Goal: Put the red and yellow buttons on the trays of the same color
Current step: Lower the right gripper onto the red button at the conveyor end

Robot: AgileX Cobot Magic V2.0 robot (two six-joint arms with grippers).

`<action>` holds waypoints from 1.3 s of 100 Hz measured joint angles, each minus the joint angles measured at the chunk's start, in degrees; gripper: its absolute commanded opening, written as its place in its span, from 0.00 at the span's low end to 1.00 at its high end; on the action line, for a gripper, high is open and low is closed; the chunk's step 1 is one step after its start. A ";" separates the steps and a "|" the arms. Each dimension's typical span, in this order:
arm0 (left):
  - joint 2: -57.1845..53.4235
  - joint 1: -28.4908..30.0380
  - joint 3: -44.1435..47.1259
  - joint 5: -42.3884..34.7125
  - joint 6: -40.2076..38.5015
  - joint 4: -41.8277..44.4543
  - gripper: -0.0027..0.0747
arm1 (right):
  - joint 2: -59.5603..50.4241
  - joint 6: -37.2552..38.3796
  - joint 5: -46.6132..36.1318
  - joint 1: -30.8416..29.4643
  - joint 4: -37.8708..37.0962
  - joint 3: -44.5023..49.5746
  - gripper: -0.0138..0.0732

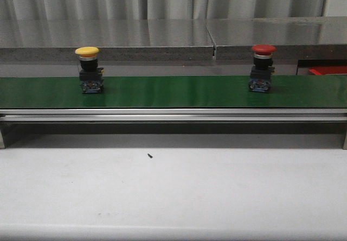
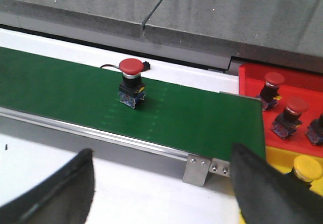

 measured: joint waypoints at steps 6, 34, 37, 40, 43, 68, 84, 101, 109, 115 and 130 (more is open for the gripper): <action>0.00 0.00 0.00 0.00 0.00 0.00 0.01 | 0.15 -0.12 -1.11 0.00 0.00 0.00 0.90; 0.00 0.00 0.00 0.00 0.00 0.00 0.01 | 14.14 -0.12 0.28 0.00 0.10 -5.26 0.90; 0.00 0.00 0.00 0.00 0.00 0.00 0.01 | 16.16 -0.12 0.28 0.00 0.10 -6.06 0.90; 0.00 0.00 0.00 0.00 0.00 0.00 0.01 | 18.22 -0.39 0.28 0.00 0.10 -7.11 0.90; 0.00 0.00 0.00 0.00 0.00 0.00 0.01 | 20.37 -0.80 0.28 0.00 0.10 -8.00 0.90; 0.00 0.00 0.00 0.00 0.00 0.00 0.01 | 39.81 -2.98 0.06 0.37 0.10 -16.40 0.90; 0.00 0.00 0.00 0.00 0.00 0.00 0.01 | 49.40 -3.76 -1.70 2.45 0.10 -21.47 0.90; 0.00 0.00 0.00 0.00 0.00 0.00 0.01 | 57.83 -4.72 -3.21 3.90 0.10 -27.55 0.90; 0.00 0.00 0.00 -0.02 0.00 0.00 0.01 | 61.73 -4.72 -3.46 3.99 0.10 -30.48 0.90; 0.00 0.00 0.00 -0.02 0.00 0.00 0.01 | 64.21 -4.72 -3.94 3.99 0.10 -32.83 0.90; 0.00 0.00 0.00 -0.02 0.00 0.00 0.01 | 70.64 -4.72 -4.54 3.99 0.10 -37.96 0.89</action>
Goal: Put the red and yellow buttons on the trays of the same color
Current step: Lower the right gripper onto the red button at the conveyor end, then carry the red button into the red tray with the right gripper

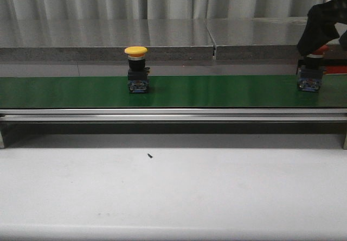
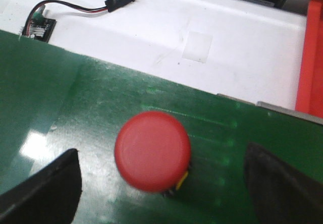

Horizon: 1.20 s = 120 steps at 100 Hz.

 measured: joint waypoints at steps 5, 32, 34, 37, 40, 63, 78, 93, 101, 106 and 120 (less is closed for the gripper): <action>0.00 0.00 0.00 0.00 0.00 0.00 0.01 | 1.90 0.00 0.00 0.00 0.00 -1.46 0.86; 0.00 0.00 0.00 0.00 0.00 0.00 0.01 | 7.04 0.13 1.81 0.00 0.00 -4.65 0.38; 0.00 0.00 0.00 0.00 0.00 0.00 0.01 | 7.04 0.28 1.90 0.00 0.00 -4.65 0.36; 0.00 0.00 0.00 0.00 0.00 0.00 0.01 | 7.04 0.38 2.02 -0.12 0.00 -4.75 0.35; 0.00 0.00 0.00 0.00 0.00 0.00 0.01 | 6.94 0.50 2.31 -0.34 0.00 -4.75 0.35; 0.00 0.00 0.00 -0.10 0.00 0.00 0.01 | 6.50 1.75 7.23 -5.67 0.00 -10.22 0.35; 0.00 0.00 0.00 -0.10 0.00 0.00 0.01 | 6.93 2.65 9.30 -12.19 0.00 -18.21 0.35; 0.00 0.00 0.00 -0.19 0.00 0.00 0.01 | 11.06 3.16 10.50 -17.58 0.00 -27.07 0.35; 0.00 0.00 0.00 -0.19 0.00 0.00 0.01 | 14.54 3.20 11.27 -19.20 0.00 -31.77 0.35; 0.00 0.00 0.00 -0.19 0.00 0.00 0.01 | 17.03 3.29 11.88 -19.86 0.00 -35.00 0.35; 0.00 0.00 0.00 -0.19 0.00 0.00 0.01 | 24.38 4.98 13.19 -21.44 0.00 -42.39 0.35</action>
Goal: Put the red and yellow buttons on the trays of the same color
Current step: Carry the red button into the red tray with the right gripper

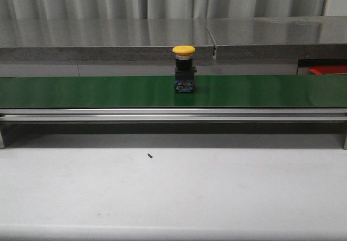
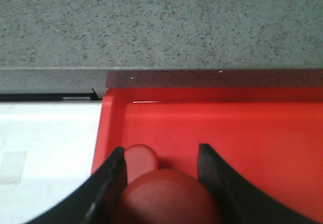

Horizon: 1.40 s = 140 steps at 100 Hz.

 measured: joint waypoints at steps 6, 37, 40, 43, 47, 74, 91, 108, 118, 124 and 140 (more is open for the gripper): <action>0.00 0.00 0.00 0.00 0.00 0.00 0.01 | 3.28 0.63 0.41 -0.32 0.00 -2.76 0.35; 0.00 0.00 0.00 0.00 0.00 0.00 0.01 | 15.87 2.17 1.60 -0.55 0.88 -14.20 0.35; 0.00 0.00 0.00 0.00 0.00 0.00 0.01 | 16.59 2.17 1.60 -0.55 1.02 -14.83 0.35; 0.00 0.00 0.00 0.00 0.00 0.00 0.01 | 17.38 2.17 1.60 -0.55 1.10 -15.15 0.35; 0.00 0.00 0.00 0.00 0.00 0.00 0.01 | 18.08 2.17 1.60 -0.55 1.25 -15.60 0.35; -0.04 0.00 0.00 0.00 0.04 0.00 0.01 | 20.59 2.26 1.49 -0.55 1.25 -15.89 0.35; -0.04 0.00 0.00 0.00 0.04 0.00 0.01 | 21.59 2.26 0.75 -0.55 1.46 -16.11 0.35; -0.04 0.00 0.00 0.00 0.04 0.00 0.01 | 22.62 2.26 0.11 -0.55 1.46 -16.15 0.35; -0.04 0.00 0.00 0.00 0.04 0.00 0.01 | 23.23 2.26 -0.07 -0.55 1.46 -16.15 0.35; -0.04 0.00 0.00 0.00 0.04 0.00 0.01 | 23.23 2.28 -0.25 -0.55 1.58 -16.24 0.35; -0.04 0.00 0.00 0.00 0.04 0.00 0.01 | 23.23 2.38 -0.46 -0.68 1.70 -16.24 0.45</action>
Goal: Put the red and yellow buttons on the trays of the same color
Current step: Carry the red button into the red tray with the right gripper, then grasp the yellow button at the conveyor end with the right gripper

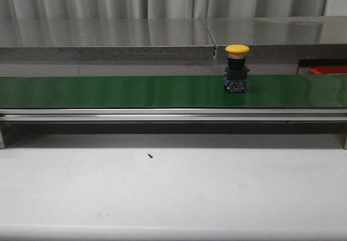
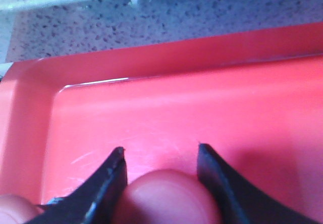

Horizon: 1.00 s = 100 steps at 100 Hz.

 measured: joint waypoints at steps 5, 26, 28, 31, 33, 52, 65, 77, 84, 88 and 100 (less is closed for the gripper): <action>0.00 0.00 0.00 0.00 0.00 0.00 0.01 | 0.00 0.00 -0.13 0.00 0.00 -0.03 0.53; 0.00 0.00 0.00 0.00 0.09 0.00 0.01 | 0.08 0.00 0.00 -0.46 0.00 -1.41 0.71; 0.00 0.00 0.00 0.00 0.09 0.00 0.01 | -0.03 0.00 0.00 -0.46 0.00 -1.41 0.71; 0.00 0.00 0.00 0.00 0.09 0.00 0.01 | -0.03 0.00 0.00 -0.56 0.00 -1.41 0.72; 0.00 0.00 0.00 0.00 0.09 0.00 0.01 | -0.14 0.00 0.00 -0.56 0.00 -1.41 0.72; 0.00 0.00 0.00 0.00 0.09 0.00 0.01 | -3.14 0.00 1.69 -1.17 0.00 -1.41 0.72; 0.00 0.00 0.00 0.00 0.09 0.00 0.01 | -6.83 -0.22 4.64 -1.54 0.00 -1.41 0.72; 0.00 0.00 0.00 0.00 0.09 0.00 0.01 | -11.07 -0.73 8.05 -1.65 0.00 -1.41 0.72; 0.00 0.00 0.00 0.00 0.09 0.00 0.01 | -13.77 -0.76 10.47 -1.65 0.00 -1.41 0.72; 0.00 0.00 0.00 0.00 0.09 0.00 0.01 | -15.37 -0.76 11.95 -1.65 0.00 -1.41 0.72; 0.00 0.00 0.00 0.00 0.09 0.00 0.01 | -19.74 -0.85 16.49 -1.65 0.00 -1.41 0.72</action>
